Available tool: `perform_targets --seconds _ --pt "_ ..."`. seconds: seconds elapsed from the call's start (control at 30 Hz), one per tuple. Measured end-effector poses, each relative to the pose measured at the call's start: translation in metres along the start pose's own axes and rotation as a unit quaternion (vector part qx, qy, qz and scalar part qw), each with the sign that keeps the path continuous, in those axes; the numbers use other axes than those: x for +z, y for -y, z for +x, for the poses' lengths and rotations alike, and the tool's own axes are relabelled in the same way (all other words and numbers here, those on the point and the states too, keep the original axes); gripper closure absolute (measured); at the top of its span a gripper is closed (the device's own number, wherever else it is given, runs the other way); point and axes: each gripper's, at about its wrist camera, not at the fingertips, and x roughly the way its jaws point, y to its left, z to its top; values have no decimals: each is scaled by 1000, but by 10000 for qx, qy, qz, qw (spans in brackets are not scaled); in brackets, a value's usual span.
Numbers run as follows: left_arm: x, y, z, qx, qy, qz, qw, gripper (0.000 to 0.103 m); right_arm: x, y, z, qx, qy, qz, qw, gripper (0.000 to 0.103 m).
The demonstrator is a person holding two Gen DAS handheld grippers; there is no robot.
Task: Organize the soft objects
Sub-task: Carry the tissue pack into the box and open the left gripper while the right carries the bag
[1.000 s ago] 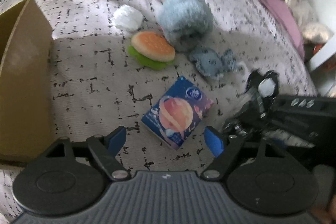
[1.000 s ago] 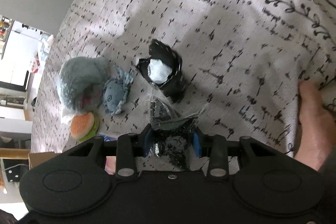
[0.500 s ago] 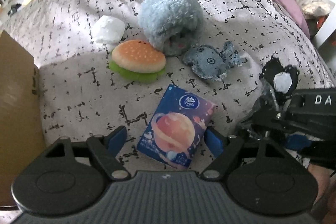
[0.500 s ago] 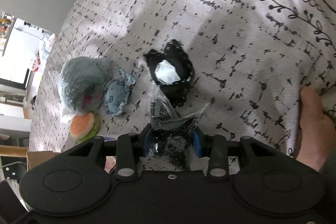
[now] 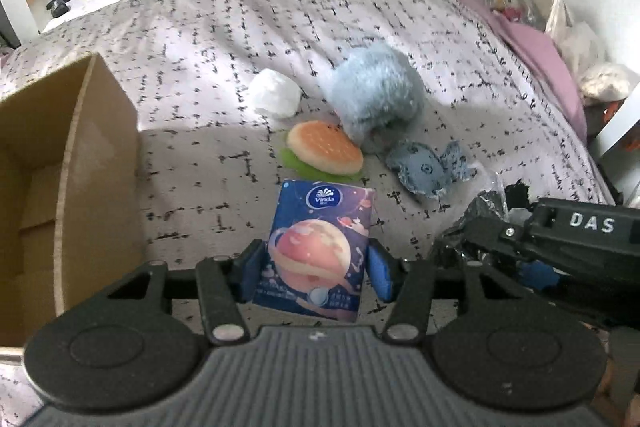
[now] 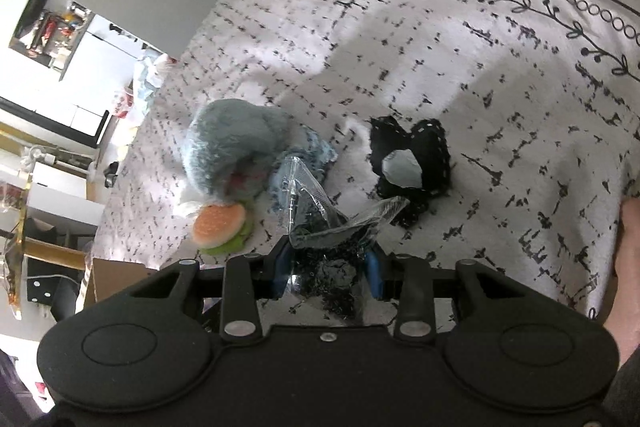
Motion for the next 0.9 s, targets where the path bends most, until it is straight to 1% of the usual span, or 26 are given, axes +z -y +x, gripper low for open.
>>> perform_targets --seconds 0.2,0.47,0.57,0.67,0.9 --pt "2 -9 -28 -1 116 -117 9999 50 -4 -14 -12 53 127 -449 9989 66" --pt "11 -19 -69 6 516 -278 9983 50 -8 -28 -25 136 165 -656 9976 67" --pt "11 -26 -82 81 669 -448 9967 50 -11 -35 -33 187 221 -707 9971 67" --pt "12 -35 -93 121 770 -613 9951 50 -13 -46 -40 256 286 -788 9962 67" --pt "11 -55 -117 185 971 -778 9921 50 -22 -73 -51 444 336 -1097 9924 67"
